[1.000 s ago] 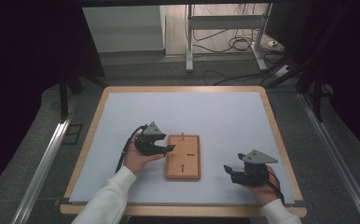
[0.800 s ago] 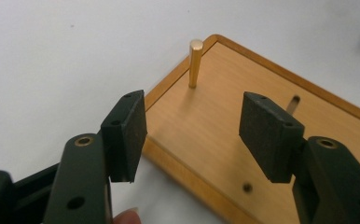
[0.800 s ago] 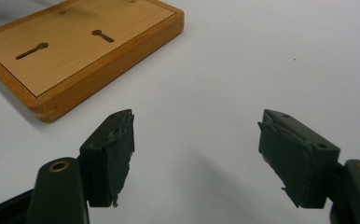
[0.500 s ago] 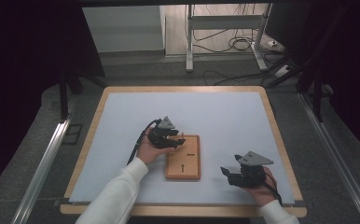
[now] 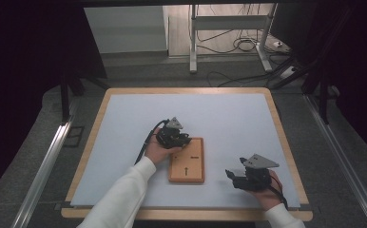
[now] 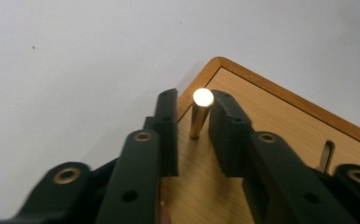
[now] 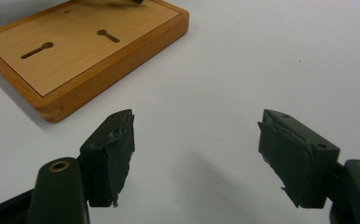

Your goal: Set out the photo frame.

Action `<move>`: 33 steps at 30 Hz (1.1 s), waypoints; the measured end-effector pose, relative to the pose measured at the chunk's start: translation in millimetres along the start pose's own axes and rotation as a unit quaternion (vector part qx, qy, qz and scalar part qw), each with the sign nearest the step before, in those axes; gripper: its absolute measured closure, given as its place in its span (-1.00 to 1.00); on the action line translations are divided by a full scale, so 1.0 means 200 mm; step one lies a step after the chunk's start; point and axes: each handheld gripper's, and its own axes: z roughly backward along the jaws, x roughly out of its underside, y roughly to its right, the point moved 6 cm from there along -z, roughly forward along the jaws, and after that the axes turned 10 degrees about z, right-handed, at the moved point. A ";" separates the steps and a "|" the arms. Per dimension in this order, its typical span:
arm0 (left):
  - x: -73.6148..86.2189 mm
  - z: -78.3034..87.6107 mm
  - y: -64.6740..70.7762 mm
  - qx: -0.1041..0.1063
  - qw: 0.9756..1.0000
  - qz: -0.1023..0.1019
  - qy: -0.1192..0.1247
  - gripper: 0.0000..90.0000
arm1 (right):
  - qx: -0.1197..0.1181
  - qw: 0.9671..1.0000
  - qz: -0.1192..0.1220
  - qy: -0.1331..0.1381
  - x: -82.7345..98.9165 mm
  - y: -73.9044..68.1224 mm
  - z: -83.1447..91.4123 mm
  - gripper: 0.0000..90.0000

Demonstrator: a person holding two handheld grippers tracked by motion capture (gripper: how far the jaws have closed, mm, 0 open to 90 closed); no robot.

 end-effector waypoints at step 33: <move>-0.03 -0.01 -0.03 0.059 0.998 0.024 -0.025 0.85 | -0.007 0.999 0.047 0.010 -0.08 -0.13 -0.03 -0.57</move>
